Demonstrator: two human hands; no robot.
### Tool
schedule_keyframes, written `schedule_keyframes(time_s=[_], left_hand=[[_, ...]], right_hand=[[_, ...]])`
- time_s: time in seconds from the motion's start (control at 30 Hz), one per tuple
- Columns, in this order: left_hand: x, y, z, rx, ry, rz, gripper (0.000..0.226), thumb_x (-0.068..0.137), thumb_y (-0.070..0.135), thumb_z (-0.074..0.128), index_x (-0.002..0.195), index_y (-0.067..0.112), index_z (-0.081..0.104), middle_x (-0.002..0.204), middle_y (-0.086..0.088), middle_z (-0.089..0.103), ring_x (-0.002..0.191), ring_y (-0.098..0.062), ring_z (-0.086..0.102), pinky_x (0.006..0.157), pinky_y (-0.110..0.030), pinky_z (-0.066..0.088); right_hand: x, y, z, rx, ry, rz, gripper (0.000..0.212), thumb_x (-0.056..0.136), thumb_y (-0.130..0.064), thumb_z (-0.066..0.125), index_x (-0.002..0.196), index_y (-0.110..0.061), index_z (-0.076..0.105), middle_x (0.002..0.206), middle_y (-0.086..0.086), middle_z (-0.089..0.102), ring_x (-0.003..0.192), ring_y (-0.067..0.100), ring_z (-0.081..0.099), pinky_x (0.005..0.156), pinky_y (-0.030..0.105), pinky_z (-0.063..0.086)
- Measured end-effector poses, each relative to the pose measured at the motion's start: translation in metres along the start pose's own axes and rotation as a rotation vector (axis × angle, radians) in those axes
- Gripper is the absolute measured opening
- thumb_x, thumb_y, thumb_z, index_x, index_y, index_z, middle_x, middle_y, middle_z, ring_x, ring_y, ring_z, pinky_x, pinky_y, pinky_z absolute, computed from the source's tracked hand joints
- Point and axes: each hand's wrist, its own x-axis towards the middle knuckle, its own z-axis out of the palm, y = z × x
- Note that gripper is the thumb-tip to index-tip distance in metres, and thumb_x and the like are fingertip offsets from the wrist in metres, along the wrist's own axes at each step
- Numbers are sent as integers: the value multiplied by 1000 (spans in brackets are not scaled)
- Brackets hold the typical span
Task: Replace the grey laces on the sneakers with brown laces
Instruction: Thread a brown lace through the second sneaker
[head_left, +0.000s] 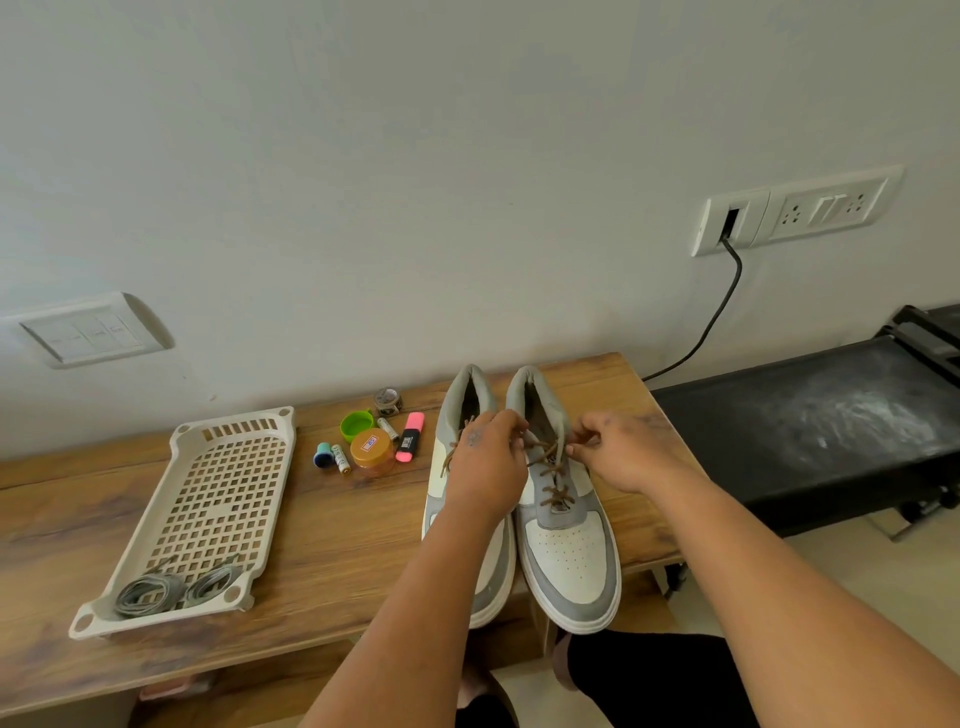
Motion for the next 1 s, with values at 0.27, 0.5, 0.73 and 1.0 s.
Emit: schedule_keyframes(time_s=[0.27,0.5,0.73,1.0], left_hand=[[-2,-5,0,-8,-38,-45,17,98,11,46,105,15,61,106,1,61,99,-17,58,89,-38,52],[-4,-5,-1,-37,-67,-72,15,96,13,53,104,20,63,107,6,62,101,-13,59,93,-36,52],[-5,-1,-7,-30,-91,-106,10,97,20,58,101,20,67,100,4,68,96,-14,62,88,-36,53],[-2,2,-10,38,-147,-108,19,101,24,49,106,16,65,102,-2,64,93,-18,60,88,-37,52]], right_hand=[[-3,26,-19,-317,145,368,19,99,-31,51,113,-20,58,105,1,55,108,23,50,88,37,46],[-6,6,-3,-17,-45,54,24,93,-37,61,116,-31,57,113,-12,54,112,13,47,94,31,42],[-1,10,-9,-221,94,192,5,96,-31,57,93,-27,56,98,-2,59,96,18,54,85,37,50],[-8,5,-8,-138,-41,170,33,95,-30,61,126,-25,53,120,-6,56,108,15,50,83,27,41]])
